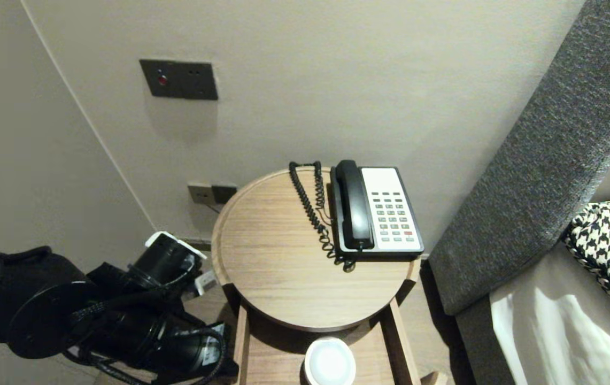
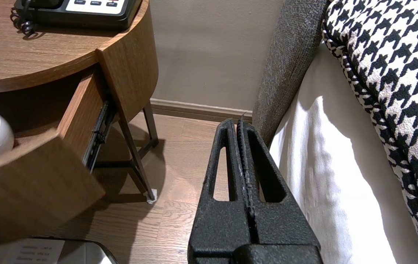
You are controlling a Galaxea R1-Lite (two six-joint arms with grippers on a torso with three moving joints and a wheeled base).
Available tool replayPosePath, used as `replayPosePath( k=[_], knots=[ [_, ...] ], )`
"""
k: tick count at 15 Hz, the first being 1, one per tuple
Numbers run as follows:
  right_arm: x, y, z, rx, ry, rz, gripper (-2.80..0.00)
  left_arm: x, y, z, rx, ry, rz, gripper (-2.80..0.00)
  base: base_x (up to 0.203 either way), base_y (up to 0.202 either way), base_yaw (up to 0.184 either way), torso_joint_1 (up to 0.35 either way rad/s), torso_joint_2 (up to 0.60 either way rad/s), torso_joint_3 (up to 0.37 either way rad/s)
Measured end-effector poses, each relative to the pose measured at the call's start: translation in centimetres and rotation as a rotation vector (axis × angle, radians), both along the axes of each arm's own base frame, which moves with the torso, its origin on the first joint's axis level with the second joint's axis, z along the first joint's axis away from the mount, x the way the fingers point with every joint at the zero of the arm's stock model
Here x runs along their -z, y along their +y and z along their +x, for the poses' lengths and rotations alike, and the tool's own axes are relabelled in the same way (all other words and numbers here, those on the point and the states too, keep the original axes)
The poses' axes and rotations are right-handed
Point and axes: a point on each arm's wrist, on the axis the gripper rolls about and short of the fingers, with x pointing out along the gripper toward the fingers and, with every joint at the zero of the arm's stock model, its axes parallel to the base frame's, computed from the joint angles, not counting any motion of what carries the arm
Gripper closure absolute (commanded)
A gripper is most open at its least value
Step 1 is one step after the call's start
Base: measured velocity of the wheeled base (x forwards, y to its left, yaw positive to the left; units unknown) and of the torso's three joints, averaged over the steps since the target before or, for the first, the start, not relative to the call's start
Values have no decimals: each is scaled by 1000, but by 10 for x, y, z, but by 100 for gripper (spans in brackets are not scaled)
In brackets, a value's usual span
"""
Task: Open the nightstand drawer, then take the remote control out of the drawer one by one and place them on the table
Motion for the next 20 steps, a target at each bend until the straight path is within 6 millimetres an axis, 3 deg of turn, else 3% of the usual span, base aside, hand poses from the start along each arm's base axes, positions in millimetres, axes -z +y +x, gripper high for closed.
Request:
replayPosePath(
  k=[5, 13, 17, 20],
  knots=[
    [0, 0, 0, 0, 0, 0, 0, 1, -1, -25, 155, -41, 13, 0, 0, 0, 0, 0, 0, 0],
    [0, 0, 0, 0, 0, 0, 0, -8, 0, -35, 179, -70, 26, 0, 0, 0, 0, 0, 0, 0],
    [0, 0, 0, 0, 0, 0, 0, -37, -8, -19, 76, -127, 101, 0, 0, 0, 0, 0, 0, 0],
    [0, 0, 0, 0, 0, 0, 0, -80, -17, -2, -33, -201, 152, 0, 0, 0, 0, 0, 0, 0]
  ],
)
